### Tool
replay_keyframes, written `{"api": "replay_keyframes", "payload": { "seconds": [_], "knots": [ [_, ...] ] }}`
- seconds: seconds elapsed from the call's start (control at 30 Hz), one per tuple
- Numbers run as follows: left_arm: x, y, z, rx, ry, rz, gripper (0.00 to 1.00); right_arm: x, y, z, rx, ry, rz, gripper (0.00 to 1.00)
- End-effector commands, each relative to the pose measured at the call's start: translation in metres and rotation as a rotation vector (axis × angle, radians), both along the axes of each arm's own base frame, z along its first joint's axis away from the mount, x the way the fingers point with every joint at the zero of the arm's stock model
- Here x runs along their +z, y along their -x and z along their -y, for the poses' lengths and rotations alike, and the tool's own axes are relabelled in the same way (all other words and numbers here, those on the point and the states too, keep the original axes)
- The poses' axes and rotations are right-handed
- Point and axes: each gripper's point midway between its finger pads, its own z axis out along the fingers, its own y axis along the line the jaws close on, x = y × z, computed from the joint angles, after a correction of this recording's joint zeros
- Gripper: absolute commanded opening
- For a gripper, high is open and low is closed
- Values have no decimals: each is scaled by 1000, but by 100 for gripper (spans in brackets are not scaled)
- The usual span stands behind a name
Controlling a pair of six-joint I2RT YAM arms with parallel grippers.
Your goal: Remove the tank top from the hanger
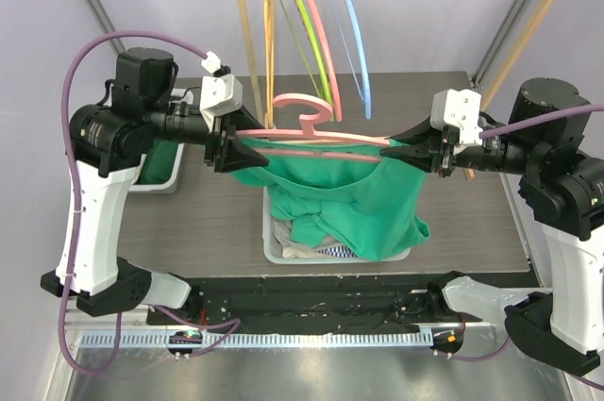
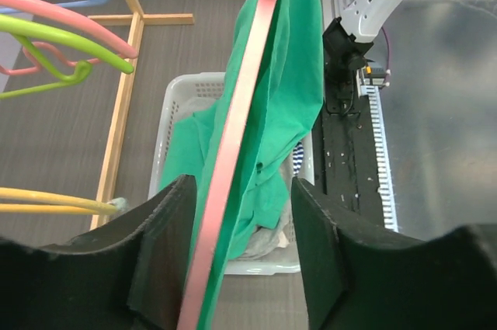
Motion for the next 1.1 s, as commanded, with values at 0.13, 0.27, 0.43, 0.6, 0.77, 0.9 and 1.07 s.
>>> {"api": "replay_keyframes", "payload": {
  "seconds": [0.13, 0.27, 0.43, 0.6, 0.77, 0.9, 1.07],
  "knots": [
    [24, 10, -1, 7, 68, 17, 40, 9, -9, -10, 34, -37, 35, 1],
    [25, 6, 2, 10, 76, 24, 30, 10, -9, -12, 42, -39, 32, 1],
    [31, -8, 3, 59, 89, 65, 6, 7, -10, -14, 48, -40, 17, 1],
    [40, -18, 3, 93, 104, 103, 0, 3, -18, -13, 8, -56, -8, 1],
    [43, -30, 3, 141, 104, 126, 0, 20, -36, -5, -125, -156, 41, 48],
    [42, -35, 2, 165, 98, 132, 0, 54, -43, 19, -301, -317, 136, 69],
    [40, -38, 3, 167, 89, 128, 0, 69, -37, 59, -503, -491, 133, 75]
  ]
}}
